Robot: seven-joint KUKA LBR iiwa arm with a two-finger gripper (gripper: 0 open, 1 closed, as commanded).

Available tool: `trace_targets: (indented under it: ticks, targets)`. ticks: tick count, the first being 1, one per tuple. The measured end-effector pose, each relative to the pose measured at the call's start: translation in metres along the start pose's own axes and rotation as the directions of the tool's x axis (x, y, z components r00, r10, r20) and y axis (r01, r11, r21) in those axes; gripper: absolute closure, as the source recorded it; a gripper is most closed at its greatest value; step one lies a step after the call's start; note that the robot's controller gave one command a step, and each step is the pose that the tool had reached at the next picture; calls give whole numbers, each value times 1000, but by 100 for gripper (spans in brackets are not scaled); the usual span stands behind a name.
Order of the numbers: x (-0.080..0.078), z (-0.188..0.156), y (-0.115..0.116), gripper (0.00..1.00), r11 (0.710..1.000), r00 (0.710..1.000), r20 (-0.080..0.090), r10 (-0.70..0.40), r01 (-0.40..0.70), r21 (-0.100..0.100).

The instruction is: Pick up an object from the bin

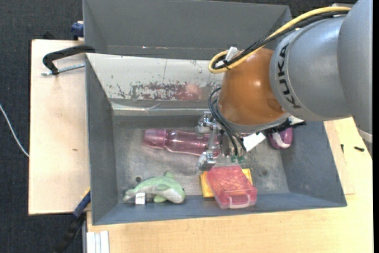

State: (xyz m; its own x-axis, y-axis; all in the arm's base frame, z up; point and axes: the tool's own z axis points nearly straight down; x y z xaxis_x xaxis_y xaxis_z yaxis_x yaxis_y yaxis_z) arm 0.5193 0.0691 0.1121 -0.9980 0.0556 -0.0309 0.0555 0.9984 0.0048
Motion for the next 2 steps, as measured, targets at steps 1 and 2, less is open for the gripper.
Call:
trace_targets:
  ticks: [1,2]
  targets:
    - [0,0,0,0,1000,1000,2,0,0,0]
    - [-30,21,-5,0,999,999,-4,38,-38,0]
